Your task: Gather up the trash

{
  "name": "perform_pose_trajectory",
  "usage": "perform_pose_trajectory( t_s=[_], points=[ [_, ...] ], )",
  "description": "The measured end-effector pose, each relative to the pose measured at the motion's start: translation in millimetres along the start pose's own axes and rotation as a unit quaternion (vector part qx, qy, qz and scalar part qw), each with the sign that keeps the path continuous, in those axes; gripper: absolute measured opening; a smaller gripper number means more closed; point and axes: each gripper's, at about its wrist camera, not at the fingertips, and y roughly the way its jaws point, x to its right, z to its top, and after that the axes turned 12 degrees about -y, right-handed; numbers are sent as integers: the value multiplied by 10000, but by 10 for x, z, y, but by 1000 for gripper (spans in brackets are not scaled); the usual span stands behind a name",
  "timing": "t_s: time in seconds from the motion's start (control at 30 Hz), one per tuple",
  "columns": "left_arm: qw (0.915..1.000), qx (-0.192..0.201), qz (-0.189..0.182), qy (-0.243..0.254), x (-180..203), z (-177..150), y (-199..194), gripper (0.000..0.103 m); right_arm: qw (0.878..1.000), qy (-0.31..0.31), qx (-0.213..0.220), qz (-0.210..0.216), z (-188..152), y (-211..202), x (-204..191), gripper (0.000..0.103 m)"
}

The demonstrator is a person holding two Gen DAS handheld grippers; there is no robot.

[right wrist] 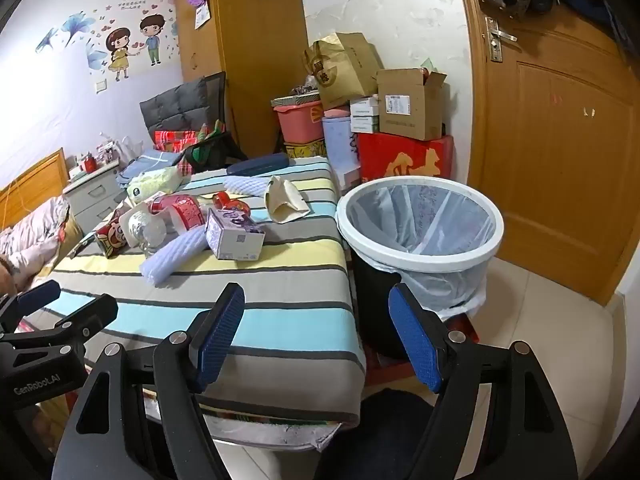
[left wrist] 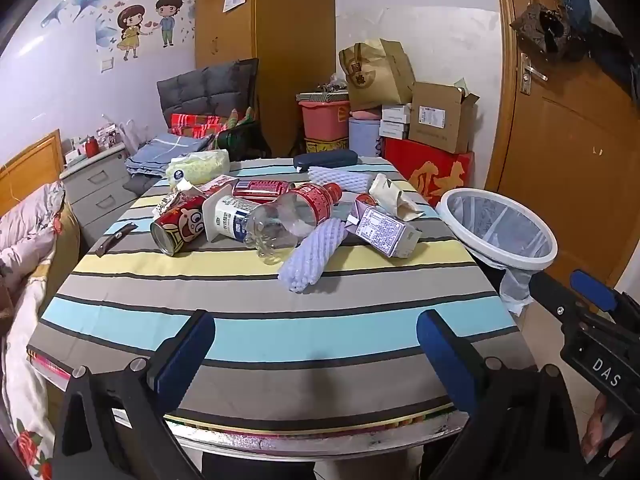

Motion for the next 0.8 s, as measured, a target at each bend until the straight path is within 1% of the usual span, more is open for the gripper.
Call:
perform_pose_trajectory(
  t_s=[0.1,0.17,0.27,0.5,0.8],
  points=[
    [10000,56,26,41,52,-10,-1,102,10000,18,30,-18,6,-18,-1,76],
    [10000,74,41,5,-21,-33,15,102,10000,6,22,-45,9,-19,-6,76],
    [9999,113,18,-41,-28,-48,-5,103,10000,-8,33,-58,6,-27,-18,76],
    [9999,58,-71,-142,-79,4,-33,102,10000,-46,10,-72,17,-30,-50,76],
    [9999,79,-42,-124,-71,18,-56,102,9999,-77,44,-109,45,-68,-53,76]
  ],
)
